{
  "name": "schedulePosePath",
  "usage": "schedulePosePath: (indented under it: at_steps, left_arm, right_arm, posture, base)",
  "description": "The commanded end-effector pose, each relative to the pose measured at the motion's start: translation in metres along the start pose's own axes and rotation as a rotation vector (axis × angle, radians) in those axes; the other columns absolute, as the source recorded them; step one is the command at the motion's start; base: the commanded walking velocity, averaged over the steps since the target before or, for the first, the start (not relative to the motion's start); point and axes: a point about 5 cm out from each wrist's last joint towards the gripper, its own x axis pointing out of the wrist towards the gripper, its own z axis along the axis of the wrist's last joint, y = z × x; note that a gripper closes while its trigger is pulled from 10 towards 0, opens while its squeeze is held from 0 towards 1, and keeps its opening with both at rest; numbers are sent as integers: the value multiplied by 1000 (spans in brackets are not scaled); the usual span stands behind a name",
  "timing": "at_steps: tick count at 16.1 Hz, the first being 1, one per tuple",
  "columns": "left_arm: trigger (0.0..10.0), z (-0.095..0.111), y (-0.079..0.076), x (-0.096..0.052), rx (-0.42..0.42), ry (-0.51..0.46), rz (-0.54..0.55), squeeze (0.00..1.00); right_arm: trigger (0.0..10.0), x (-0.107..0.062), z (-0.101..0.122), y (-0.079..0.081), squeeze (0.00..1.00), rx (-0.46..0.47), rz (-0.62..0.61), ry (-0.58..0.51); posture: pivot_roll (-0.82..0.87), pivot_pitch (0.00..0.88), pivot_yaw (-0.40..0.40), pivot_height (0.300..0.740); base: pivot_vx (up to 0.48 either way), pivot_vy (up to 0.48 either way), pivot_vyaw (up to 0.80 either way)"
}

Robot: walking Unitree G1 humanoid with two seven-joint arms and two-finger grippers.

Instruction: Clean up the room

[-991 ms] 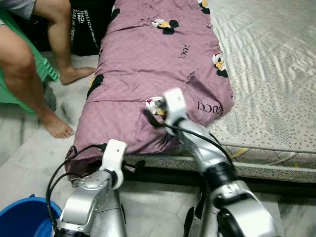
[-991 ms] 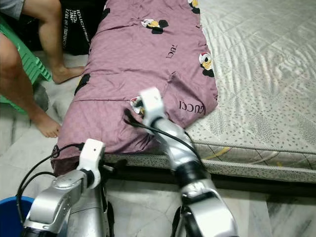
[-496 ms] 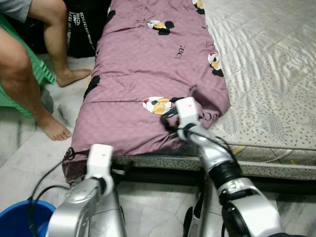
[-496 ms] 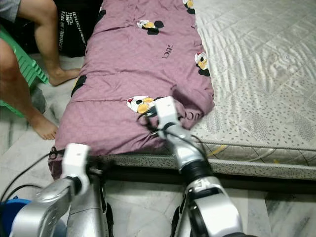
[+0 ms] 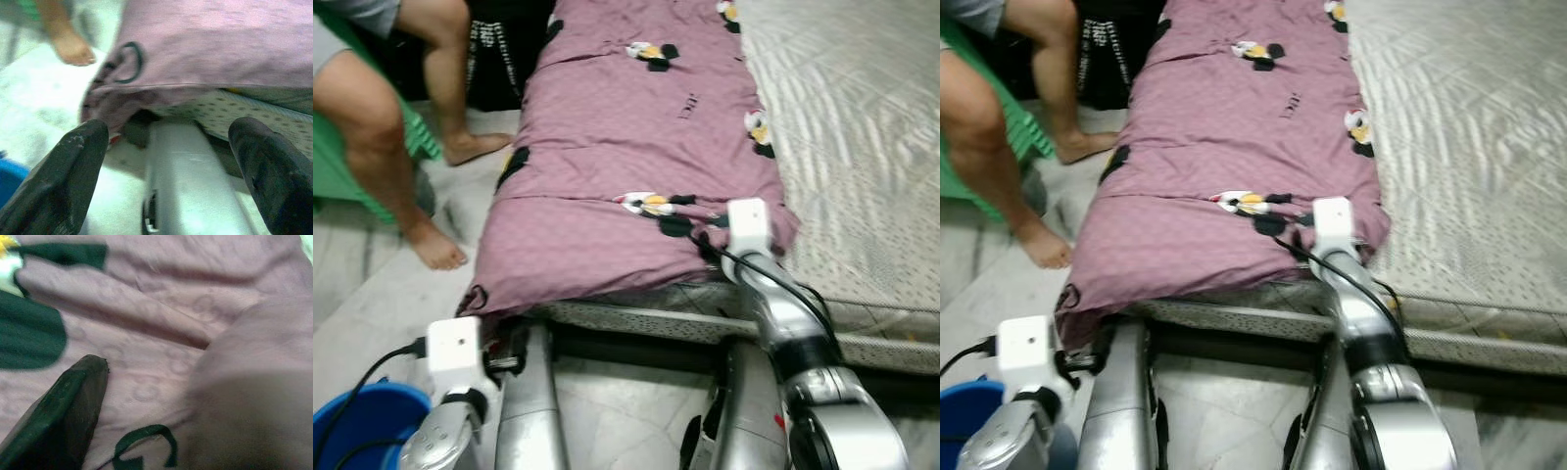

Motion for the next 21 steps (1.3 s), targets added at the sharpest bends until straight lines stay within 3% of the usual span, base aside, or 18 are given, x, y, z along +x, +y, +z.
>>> schedulePosePath:
  at_steps: [1, 2, 3, 7, 9, 10, 11, 12, 13, 15, 17, 21]
  left_arm:
    - [10000, 3, 4, -4, 1, -22, 28, 0]
    - [10000, 3, 5, -5, 4, -23, 37, 0]
    - [10000, 3, 3, -9, 7, -36, 20, 0]
    - [10000, 4, 4, -11, 21, -50, 3, 0]
    - [10000, 7, 4, -9, 25, -57, -1, 0]
    - [10000, 8, 3, -8, 25, -60, -2, 0]
    - [10000, 10, 2, -6, 25, -66, -6, 0]
    - [10000, 11, 0, -5, 22, -74, -8, 0]
    - [10000, 12, 0, -4, 22, -82, -13, 0]
    - [10000, 12, 0, -2, 22, -84, -14, 0]
    - [10000, 13, 1, -1, 23, -85, -13, 0]
    - [10000, 12, 0, -1, 21, -78, -16, 0]
  right_arm:
    - [10000, -8, -22, -33, 0, -3, -123, 99]
    - [10000, -16, -26, -38, 0, 2, -133, 110]
    - [10000, -42, -35, -52, 0, 0, -151, 138]
    - [10000, -103, -70, -75, 0, -49, -114, 285]
    - [10000, -116, -90, -89, 0, -41, -159, 376]
    - [10000, -113, -90, -93, 0, -47, -186, 355]
    - [10000, -100, -77, -96, 0, -59, -212, 261]
    - [10000, -83, -51, -92, 0, -17, -219, 125]
    - [10000, -70, -9, -81, 0, 65, -172, -46]
    - [10000, -60, 39, -58, 0, 121, -70, -211]
    - [10000, -50, 45, -47, 0, 135, -27, -220]
    - [10000, -27, 23, -23, 0, 84, 11, -68]
  posture:
    - [76, 127, -63, 506]
    - [76, 127, -63, 506]
    - [60, 129, -73, 506]
    - [22, 139, -71, 506]
    - [14, 141, -66, 506]
    - [11, 141, -63, 506]
    - [9, 140, -61, 506]
    - [10, 137, -57, 506]
    - [13, 130, -53, 506]
    - [24, 121, -55, 506]
    - [37, 119, -59, 506]
    - [49, 119, -58, 506]
  base:
    - [0, 0, 0]
    - [0, 0, 0]
    - [0, 0, 0]
    - [0, 0, 0]
    - [0, 0, 0]
    - [0, 0, 0]
    - [0, 0, 0]
    - [0, 0, 0]
    - [0, 0, 0]
    - [0, 0, 0]
    - [0, 0, 0]
    - [0, 0, 0]
